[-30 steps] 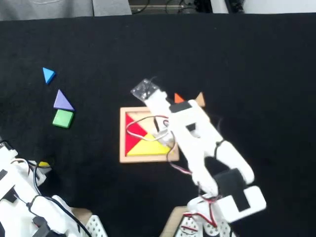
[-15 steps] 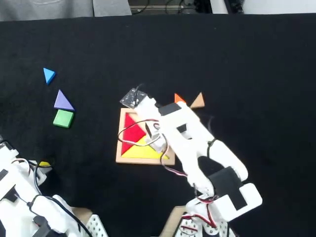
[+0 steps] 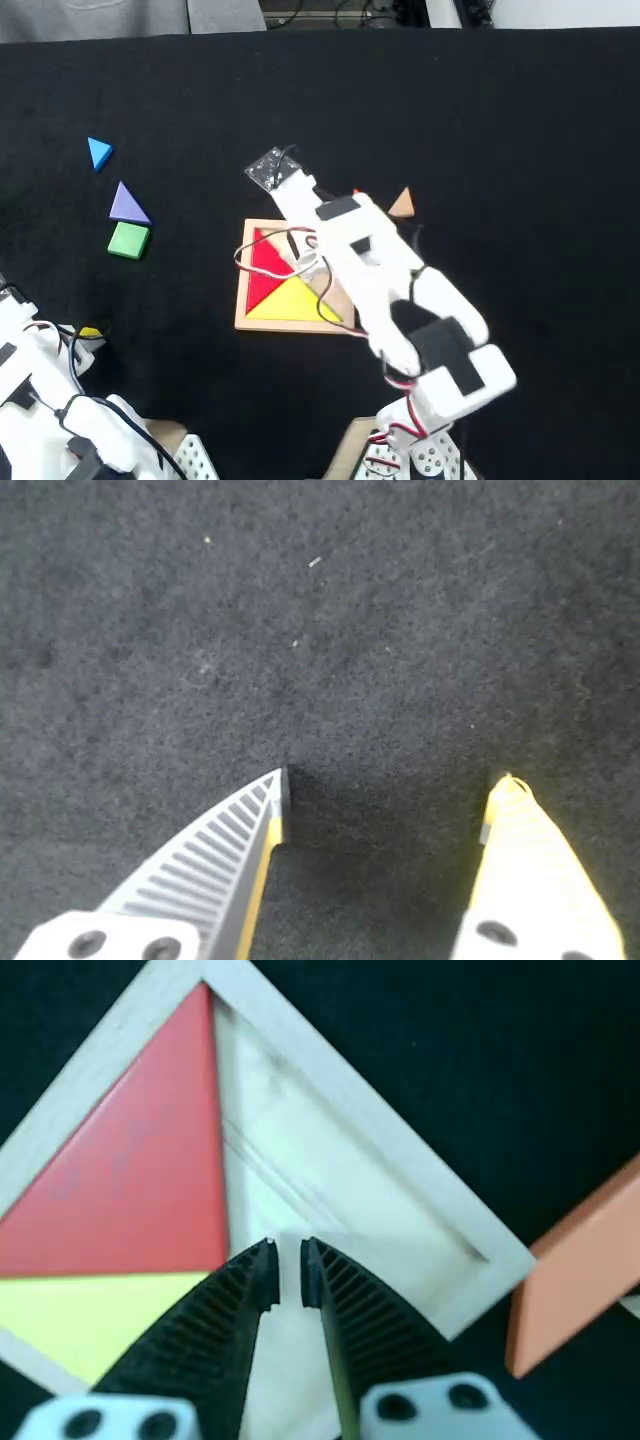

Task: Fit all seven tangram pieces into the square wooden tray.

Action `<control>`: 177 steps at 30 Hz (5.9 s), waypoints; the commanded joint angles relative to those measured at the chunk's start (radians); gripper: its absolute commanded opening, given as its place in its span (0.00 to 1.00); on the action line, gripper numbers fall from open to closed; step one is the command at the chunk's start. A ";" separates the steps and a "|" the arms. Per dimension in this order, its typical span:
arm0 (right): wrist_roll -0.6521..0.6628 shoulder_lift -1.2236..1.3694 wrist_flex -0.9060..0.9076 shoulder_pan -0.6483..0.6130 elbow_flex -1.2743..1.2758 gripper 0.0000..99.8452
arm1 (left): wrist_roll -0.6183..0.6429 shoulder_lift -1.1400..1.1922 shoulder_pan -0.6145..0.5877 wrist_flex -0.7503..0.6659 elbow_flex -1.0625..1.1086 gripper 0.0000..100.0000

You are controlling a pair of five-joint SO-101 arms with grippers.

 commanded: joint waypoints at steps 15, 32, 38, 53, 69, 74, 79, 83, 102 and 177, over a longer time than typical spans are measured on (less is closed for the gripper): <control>-0.006 0.035 0.089 -0.080 -0.130 0.06 | -0.008 -0.011 0.016 -0.006 0.002 0.32; -0.107 -0.240 -0.029 0.215 0.059 0.06 | -0.008 -0.011 0.016 -0.006 0.004 0.32; -0.384 -0.117 0.058 0.262 -0.111 0.23 | -0.008 -0.011 0.016 -0.006 0.004 0.32; -0.598 0.249 0.196 0.262 -0.499 0.22 | -0.008 -0.011 0.016 -0.006 0.004 0.32; -0.594 0.357 0.259 0.269 -0.542 0.16 | -0.008 -0.011 0.016 -0.006 0.004 0.32; -0.594 0.335 0.356 0.304 -0.596 0.25 | -0.008 -0.011 0.016 -0.006 0.004 0.32; -0.557 0.344 0.370 0.307 -0.598 0.31 | -0.008 -0.011 0.016 -0.006 0.004 0.32; -0.531 0.384 0.361 0.305 -0.610 0.31 | -0.008 -0.011 0.016 -0.006 0.004 0.32; -0.529 0.403 0.348 0.322 -0.624 0.09 | -0.008 -0.011 0.016 -0.006 0.004 0.32; -0.741 -0.246 0.192 -0.023 0.154 0.24 | -0.008 -0.011 0.018 -0.011 0.004 0.32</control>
